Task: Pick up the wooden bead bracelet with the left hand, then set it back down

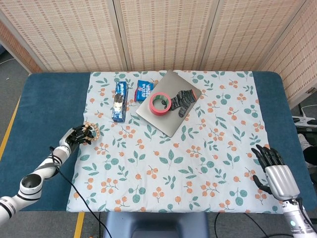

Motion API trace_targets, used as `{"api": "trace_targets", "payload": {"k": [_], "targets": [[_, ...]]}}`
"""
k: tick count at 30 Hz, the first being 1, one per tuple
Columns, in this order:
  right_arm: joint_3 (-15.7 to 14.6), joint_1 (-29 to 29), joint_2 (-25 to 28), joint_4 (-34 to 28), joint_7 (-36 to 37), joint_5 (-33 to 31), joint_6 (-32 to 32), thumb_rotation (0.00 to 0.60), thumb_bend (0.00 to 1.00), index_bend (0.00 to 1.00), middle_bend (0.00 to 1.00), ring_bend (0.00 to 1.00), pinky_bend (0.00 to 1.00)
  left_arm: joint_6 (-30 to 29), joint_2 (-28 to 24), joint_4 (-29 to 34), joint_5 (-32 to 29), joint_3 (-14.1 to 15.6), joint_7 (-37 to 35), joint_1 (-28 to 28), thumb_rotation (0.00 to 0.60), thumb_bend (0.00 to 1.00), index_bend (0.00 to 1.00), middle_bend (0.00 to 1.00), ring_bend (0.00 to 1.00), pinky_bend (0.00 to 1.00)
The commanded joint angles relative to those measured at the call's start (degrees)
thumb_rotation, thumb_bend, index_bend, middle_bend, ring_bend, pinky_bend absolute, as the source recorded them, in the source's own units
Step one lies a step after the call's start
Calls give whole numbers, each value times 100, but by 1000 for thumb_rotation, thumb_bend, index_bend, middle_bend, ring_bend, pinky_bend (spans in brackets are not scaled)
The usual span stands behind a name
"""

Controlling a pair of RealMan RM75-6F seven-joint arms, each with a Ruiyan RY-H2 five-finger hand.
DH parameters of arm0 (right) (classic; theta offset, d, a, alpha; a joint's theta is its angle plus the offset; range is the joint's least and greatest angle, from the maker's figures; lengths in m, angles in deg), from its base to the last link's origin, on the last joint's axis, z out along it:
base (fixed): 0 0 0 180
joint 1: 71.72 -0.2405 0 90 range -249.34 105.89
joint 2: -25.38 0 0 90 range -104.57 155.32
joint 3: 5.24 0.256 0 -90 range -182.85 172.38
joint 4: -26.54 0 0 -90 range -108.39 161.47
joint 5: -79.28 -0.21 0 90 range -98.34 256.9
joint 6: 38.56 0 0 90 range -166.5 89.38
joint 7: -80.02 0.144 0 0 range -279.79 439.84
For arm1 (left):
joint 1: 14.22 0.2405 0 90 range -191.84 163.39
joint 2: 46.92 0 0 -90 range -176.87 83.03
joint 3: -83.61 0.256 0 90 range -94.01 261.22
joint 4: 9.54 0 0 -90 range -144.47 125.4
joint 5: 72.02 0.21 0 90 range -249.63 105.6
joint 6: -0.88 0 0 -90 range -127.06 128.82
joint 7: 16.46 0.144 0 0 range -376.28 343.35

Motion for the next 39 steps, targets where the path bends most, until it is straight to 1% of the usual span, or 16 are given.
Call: {"api": "trace_targets", "payload": {"k": [1, 3, 8, 10, 13, 16, 18, 20, 21, 22, 28, 32, 39], "targets": [[-4, -16, -6, 2, 6, -20, -34, 600, 309, 0, 0, 0, 0, 217, -43, -173, 8, 45, -278, -99, 600, 582, 490, 646, 491, 579], [2, -24, -9, 9, 2, -40, -51, 600, 308, 0, 0, 0, 0, 356, -18, -211, 119, -54, -385, -54, 600, 582, 480, 635, 480, 555], [6, -40, -16, 14, 3, -84, -93, 600, 309, 0, 0, 0, 0, 803, 186, -353, 560, -602, -545, 214, 600, 568, 439, 573, 433, 510], [5, -45, -15, 15, 1, -91, -103, 600, 309, 0, 0, 0, 0, 930, 295, -391, 788, -821, -502, 329, 600, 534, 409, 539, 408, 487], [1, -51, -13, 14, 5, -101, -119, 600, 309, 0, 0, 0, 0, 1071, 421, -437, 1010, -1052, -465, 442, 600, 472, 377, 511, 385, 463], [-6, -59, -5, 8, 17, -108, -140, 600, 309, 0, 0, 0, 0, 1191, 540, -492, 1178, -1265, -461, 526, 600, 460, 366, 508, 379, 454], [-9, -60, 0, 2, 23, -105, -140, 600, 309, 0, 0, 0, 0, 1207, 593, -509, 1257, -1330, -455, 559, 600, 461, 377, 514, 379, 454], [-15, -62, 9, -5, 37, -100, -144, 600, 309, 0, 0, 0, 0, 1099, 684, -479, 1386, -1403, -411, 612, 600, 465, 430, 541, 380, 454], [-18, -63, 13, -8, 44, -99, -148, 600, 309, 0, 0, 0, 0, 1035, 731, -457, 1425, -1435, -413, 640, 600, 469, 469, 567, 383, 454], [-21, -65, 18, -12, 52, -100, -152, 600, 309, 0, 0, 0, 0, 965, 786, -425, 1460, -1471, -439, 681, 600, 472, 488, 589, 388, 454], [-34, -72, 37, -18, 84, -83, -160, 600, 309, 0, 0, 0, 0, 693, 915, -373, 1724, -1489, -493, 740, 600, 478, 542, 662, 400, 453], [-37, -80, 43, -13, 98, -95, -179, 600, 309, 0, 0, 0, 0, 641, 952, -291, 1904, -1545, -554, 796, 600, 462, 551, 672, 401, 451], [-56, -91, 61, -37, 90, -87, -206, 600, 309, 0, 0, 0, 0, 625, 971, -184, 2155, -1587, -670, 849, 600, 399, 531, 664, 401, 433]]}}
